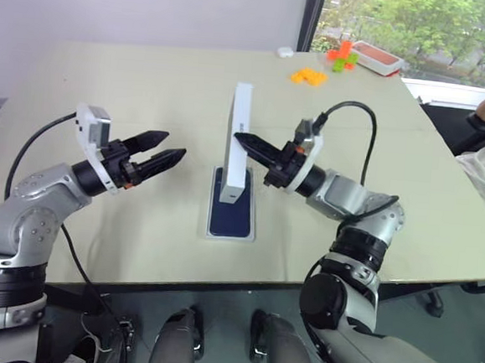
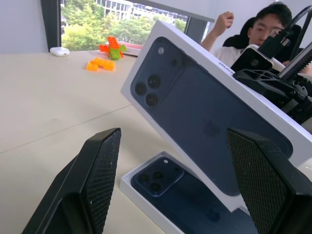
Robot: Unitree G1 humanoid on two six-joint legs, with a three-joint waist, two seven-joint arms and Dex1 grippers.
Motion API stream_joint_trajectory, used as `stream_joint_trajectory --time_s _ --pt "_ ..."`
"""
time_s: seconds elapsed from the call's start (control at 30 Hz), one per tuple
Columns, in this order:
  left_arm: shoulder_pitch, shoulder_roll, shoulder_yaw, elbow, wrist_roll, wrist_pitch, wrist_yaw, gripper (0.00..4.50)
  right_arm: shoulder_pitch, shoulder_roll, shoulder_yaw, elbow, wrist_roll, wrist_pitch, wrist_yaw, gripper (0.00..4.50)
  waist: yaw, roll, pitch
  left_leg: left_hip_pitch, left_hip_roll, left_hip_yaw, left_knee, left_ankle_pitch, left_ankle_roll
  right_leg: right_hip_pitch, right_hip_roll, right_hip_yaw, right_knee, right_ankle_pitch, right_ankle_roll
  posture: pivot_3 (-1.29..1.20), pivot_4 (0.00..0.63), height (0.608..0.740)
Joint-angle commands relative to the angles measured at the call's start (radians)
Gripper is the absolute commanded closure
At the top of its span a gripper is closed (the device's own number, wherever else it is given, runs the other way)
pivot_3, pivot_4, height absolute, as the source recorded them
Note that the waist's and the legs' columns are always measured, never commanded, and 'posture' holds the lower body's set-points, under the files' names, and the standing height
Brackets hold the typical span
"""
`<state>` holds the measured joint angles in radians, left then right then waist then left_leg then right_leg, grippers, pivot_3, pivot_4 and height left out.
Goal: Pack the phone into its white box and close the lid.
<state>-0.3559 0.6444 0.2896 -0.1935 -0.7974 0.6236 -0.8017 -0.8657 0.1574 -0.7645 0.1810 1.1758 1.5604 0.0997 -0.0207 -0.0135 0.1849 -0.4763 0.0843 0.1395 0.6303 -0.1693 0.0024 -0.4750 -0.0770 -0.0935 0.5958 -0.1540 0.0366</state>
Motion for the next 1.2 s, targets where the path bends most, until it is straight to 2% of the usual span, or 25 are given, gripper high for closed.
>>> stream_joint_trajectory --time_s 0.03,0.27,0.53,0.9,0.97,1.2 --pt "0.009 0.001 0.002 -0.041 -0.004 -0.001 0.004 0.89 0.119 0.091 0.043 -0.021 0.066 -0.019 -0.013 4.48 0.000 0.000 0.000 0.000 0.000 0.000 0.000 0.000 0.000 0.000 0.000 0.000 0.000 0.000 0.000 0.00 0.150 0.740" --pt "0.016 -0.005 -0.005 -0.056 -0.007 0.002 0.013 0.89 0.187 0.075 0.135 -0.017 0.122 -0.015 -0.040 4.48 0.002 -0.001 -0.001 0.000 0.000 0.000 -0.001 0.000 0.000 0.001 0.000 0.000 -0.001 0.000 0.000 0.00 0.150 0.740" --pt "0.027 -0.015 -0.008 -0.062 -0.011 0.006 0.018 0.89 0.247 0.060 0.244 -0.013 0.242 -0.099 -0.099 4.48 -0.013 0.002 0.001 0.000 0.000 -0.002 -0.003 0.000 0.000 0.000 0.000 -0.001 -0.001 0.000 0.000 0.00 0.150 0.740" --pt "0.035 -0.062 -0.029 -0.064 -0.024 0.026 0.052 0.89 0.290 0.046 0.376 0.023 0.518 -0.269 -0.239 4.48 -0.022 0.002 0.001 -0.001 0.000 -0.003 -0.003 0.000 0.000 0.000 0.000 -0.002 -0.003 0.000 0.000 0.00 0.150 0.740" --pt "0.039 -0.072 -0.030 -0.060 -0.016 0.021 0.059 1.42 0.300 0.037 0.418 0.014 0.560 -0.285 -0.258 4.50 -0.022 0.002 0.001 -0.001 0.000 -0.003 -0.003 0.000 0.000 0.000 0.000 -0.002 -0.003 0.000 0.000 0.00 0.150 0.740" --pt "0.038 -0.072 -0.019 -0.047 -0.010 0.009 0.055 1.42 0.317 0.011 0.531 0.003 0.632 -0.357 -0.279 4.50 -0.022 0.002 0.001 -0.001 0.000 -0.003 -0.002 0.000 0.000 0.001 0.000 -0.002 -0.003 -0.001 0.001 0.00 0.150 0.740"
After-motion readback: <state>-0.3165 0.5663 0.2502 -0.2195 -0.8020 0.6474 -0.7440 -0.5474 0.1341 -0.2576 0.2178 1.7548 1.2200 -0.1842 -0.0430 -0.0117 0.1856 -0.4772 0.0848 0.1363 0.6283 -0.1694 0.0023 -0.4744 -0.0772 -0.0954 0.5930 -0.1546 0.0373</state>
